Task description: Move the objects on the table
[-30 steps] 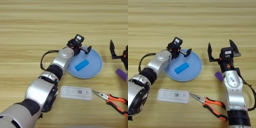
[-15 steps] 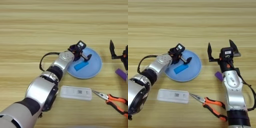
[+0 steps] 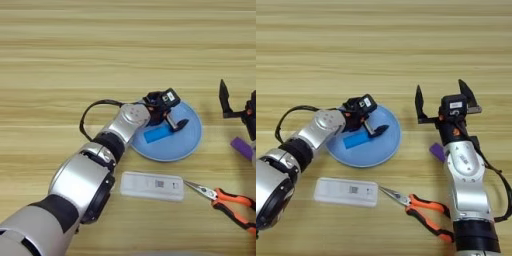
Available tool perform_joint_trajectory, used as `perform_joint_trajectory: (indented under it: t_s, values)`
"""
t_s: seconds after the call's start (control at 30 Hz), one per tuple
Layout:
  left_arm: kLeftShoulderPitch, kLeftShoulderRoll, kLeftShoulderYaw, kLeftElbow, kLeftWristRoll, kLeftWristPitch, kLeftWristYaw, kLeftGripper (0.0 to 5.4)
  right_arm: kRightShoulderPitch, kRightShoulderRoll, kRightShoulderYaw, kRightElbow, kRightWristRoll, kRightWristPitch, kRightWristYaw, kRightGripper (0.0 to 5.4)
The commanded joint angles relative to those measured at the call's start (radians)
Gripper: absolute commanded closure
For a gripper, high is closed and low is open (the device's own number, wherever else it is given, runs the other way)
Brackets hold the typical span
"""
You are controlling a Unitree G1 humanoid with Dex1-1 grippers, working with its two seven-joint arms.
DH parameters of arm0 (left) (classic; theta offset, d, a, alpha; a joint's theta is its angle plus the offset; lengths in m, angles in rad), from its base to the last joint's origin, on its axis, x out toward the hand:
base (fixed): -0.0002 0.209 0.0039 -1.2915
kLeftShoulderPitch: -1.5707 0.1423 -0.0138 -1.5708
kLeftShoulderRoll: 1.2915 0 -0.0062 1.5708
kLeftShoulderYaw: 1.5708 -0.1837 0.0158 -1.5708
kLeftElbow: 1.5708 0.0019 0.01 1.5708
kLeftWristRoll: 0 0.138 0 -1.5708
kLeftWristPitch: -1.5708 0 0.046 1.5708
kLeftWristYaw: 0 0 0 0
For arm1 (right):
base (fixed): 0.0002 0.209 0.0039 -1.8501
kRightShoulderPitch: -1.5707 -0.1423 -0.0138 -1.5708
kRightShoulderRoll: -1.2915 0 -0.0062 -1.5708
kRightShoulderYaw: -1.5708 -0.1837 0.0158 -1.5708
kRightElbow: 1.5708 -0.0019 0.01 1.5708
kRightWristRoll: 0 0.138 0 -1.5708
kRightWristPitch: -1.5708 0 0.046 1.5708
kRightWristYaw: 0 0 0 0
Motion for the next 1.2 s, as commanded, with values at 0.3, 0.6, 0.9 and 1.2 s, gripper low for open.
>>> perform_joint_trajectory:
  t_s: [0.3, 0.6, 0.9, 1.2]
  values:
    - [0.095, 0.042, -0.02, -0.13, 0.007, -0.011, -0.056, 0.03, -0.004, -0.006, -0.004, -0.01, 0.003, 0.013, 0.0, 0.0]
    - [0.312, 0.147, -0.023, -0.46, -0.008, 0.085, -0.104, 0.03, -0.013, -0.012, -0.009, -0.004, 0.007, 0.013, 0.003, 0.0]
    - [0.429, 0.204, -0.028, -0.657, -0.031, 0.177, -0.121, 0.03, -0.023, -0.021, -0.016, 0.0, 0.012, 0.014, 0.009, 0.0]
    - [0.486, 0.24, -0.045, -0.77, -0.048, 0.251, -0.149, 0.03, -0.025, -0.024, -0.019, -0.007, 0.012, 0.019, 0.009, 0.0]
